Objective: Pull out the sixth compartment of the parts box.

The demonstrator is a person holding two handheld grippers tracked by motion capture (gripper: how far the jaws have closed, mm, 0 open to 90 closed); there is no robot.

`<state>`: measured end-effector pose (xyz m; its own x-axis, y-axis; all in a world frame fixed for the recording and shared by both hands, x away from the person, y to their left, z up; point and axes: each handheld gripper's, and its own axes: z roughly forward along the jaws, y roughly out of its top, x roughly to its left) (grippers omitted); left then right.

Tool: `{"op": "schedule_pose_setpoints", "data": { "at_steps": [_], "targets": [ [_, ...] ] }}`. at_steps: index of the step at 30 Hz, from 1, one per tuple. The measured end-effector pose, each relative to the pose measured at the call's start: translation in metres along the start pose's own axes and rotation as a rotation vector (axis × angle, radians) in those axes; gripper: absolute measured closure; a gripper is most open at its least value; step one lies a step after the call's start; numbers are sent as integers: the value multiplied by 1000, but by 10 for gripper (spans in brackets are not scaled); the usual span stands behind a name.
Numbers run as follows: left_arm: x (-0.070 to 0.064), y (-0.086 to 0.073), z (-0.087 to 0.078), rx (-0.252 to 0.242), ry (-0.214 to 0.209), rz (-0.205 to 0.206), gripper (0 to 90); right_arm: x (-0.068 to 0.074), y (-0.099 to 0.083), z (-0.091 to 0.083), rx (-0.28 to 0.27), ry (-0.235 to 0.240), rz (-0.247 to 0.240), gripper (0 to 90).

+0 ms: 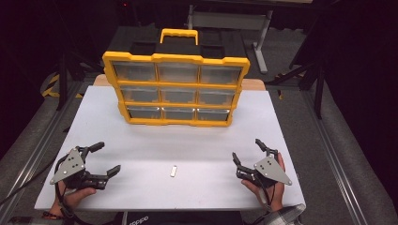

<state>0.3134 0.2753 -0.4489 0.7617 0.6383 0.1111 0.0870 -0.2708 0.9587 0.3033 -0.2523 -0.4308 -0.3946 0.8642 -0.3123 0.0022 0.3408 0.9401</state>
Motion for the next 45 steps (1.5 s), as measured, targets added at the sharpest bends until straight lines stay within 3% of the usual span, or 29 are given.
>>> {"op": "schedule_pose_setpoints", "data": {
  "at_steps": [6,8,11,13,15,16,19,24,28,33,36,38,45],
  "targets": [
    [1,-2,0,6,-8,-4,66,1,3,3,-3,-12,-34,140],
    [0,-2,-1,6,-18,0,66,1,6,3,0,-51,-67,141],
    [0,-3,-1,14,-16,8,67,1,10,5,-11,-61,-78,145],
    [1,-3,-2,9,-21,-3,66,-1,15,7,-12,-77,-113,159],
    [1,-4,-2,10,-23,-1,66,-3,19,9,-29,-64,-123,157],
    [0,-4,-2,2,-28,-11,65,-7,24,12,-38,-40,-107,136],
    [-1,-3,-3,5,-32,0,65,-13,30,16,-47,-26,-88,132],
    [-1,-4,-1,18,-35,3,65,-22,47,35,-20,-46,-132,149],
    [-1,-5,-1,14,-40,-2,65,-26,69,55,-1,-85,-208,231],
    [-1,-5,-1,-2,-52,-19,65,-29,84,74,6,-90,-224,272],
    [-2,-4,-2,5,-53,-4,65,-29,90,85,11,-102,-234,304],
    [-2,-4,-2,4,-55,-5,66,-25,95,94,17,-116,-275,345],
    [-3,-4,-3,5,-48,-1,65,-18,108,112,30,-111,-347,430]
  ]
}}
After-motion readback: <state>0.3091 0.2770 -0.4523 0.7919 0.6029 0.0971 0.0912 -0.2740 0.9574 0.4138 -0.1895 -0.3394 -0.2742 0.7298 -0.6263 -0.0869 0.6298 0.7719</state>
